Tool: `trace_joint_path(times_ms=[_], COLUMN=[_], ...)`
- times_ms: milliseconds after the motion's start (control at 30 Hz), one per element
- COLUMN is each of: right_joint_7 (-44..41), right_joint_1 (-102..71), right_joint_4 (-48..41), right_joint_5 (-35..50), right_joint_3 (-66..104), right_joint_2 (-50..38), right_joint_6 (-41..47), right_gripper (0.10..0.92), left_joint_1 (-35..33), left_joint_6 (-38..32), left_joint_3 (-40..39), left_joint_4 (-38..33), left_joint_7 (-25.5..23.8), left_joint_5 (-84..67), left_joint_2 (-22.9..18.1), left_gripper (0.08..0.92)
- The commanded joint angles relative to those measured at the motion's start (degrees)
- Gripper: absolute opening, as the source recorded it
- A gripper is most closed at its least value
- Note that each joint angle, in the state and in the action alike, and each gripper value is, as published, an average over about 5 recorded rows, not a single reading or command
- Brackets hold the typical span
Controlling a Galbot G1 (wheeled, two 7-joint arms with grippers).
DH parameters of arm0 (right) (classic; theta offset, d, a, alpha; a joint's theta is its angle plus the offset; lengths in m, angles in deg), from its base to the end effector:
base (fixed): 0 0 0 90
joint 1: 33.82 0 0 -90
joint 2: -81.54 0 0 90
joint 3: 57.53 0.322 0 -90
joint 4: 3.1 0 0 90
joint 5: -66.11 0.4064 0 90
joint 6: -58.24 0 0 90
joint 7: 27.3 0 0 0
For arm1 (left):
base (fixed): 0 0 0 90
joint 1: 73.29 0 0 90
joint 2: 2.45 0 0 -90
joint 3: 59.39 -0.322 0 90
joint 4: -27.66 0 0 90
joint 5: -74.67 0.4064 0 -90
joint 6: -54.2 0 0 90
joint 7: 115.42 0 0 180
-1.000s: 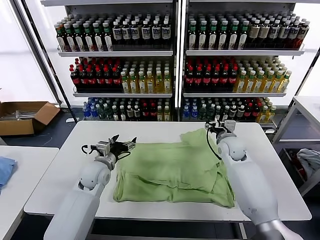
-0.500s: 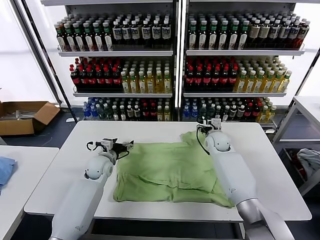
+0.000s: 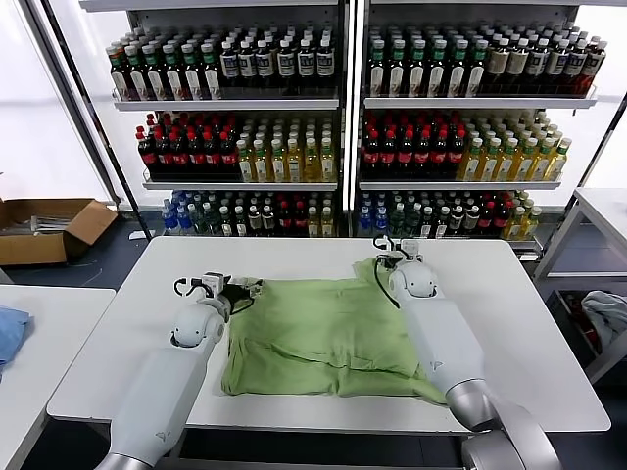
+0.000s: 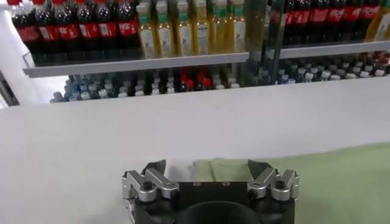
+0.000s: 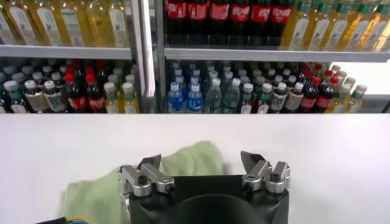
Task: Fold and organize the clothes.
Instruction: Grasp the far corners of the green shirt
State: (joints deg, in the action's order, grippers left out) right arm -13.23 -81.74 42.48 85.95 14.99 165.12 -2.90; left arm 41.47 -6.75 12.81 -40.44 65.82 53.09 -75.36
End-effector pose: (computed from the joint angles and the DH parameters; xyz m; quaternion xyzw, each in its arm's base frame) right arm 0.6159 0.0188 -0.2690 -0.0461 -0.9565 0.0250 0.2869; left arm 0.5298 0.0290 -0.2915 -0.0659 -0.9620 -0.0319 0.2632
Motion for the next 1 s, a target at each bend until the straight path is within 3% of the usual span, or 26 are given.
trace_joint_path(times_ms=[33, 233, 833, 1000], right_joint_7=[-0.2, -0.2, -0.8, -0.5], right_joint_1=[0.4, -0.7, -6.6, -8.3], right_joint_4=[-2.1, -1.7, 7.2, 12.4], right_joint_5=[-0.8, -0.8, 0.3, 0.4], right_joint_3=[0.1, 0.5, 1.4, 2.2], right_joint_2=[0.6, 0.3, -1.7, -2.4], right_joint_6=[0.0, 0.3, 0.5, -1.3], right_gripper=[0.823, 0.767, 0.248, 0.122], left_joint_1=[0.4, -0.6, -3.3, -3.8], left_joint_6=[0.3, 0.8, -0.6, -4.2], left_joint_3=[-0.3, -0.5, 0.3, 0.7], left_joint_4=[1.5, 1.1, -2.4, -5.9], left_joint_7=[-0.1, -0.3, -0.9, -0.5], left_joint_5=[0.1, 0.2, 0.3, 1.1], left_joint_2=[-0.1, -0.4, -0.3, -0.2], left_gripper=[0.803, 0.667, 0.148, 0.092])
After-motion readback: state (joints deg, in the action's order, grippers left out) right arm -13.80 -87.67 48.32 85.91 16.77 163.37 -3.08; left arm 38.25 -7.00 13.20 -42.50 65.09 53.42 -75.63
